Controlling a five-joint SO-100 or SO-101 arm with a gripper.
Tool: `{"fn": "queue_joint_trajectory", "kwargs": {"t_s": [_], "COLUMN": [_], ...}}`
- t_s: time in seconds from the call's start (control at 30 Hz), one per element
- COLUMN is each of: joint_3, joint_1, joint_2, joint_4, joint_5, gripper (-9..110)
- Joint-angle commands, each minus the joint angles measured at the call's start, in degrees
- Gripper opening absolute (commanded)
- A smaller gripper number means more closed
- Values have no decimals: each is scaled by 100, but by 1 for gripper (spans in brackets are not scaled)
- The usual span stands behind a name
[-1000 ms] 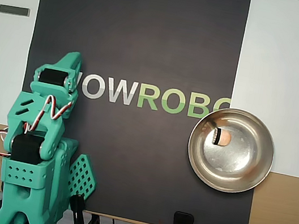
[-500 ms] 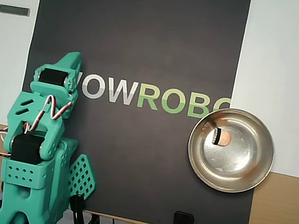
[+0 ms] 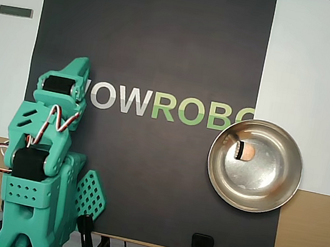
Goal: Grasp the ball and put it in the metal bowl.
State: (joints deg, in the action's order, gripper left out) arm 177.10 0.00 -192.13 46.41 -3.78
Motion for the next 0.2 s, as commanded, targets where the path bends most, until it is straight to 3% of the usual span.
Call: {"fn": "queue_joint_trajectory", "kwargs": {"t_s": [0.0,0.17], "joint_3": [202,202], "joint_1": [0,0], "joint_2": [-308,-308], "joint_4": [18,18], "joint_5": [-35,-35], "gripper": [0,0]}}
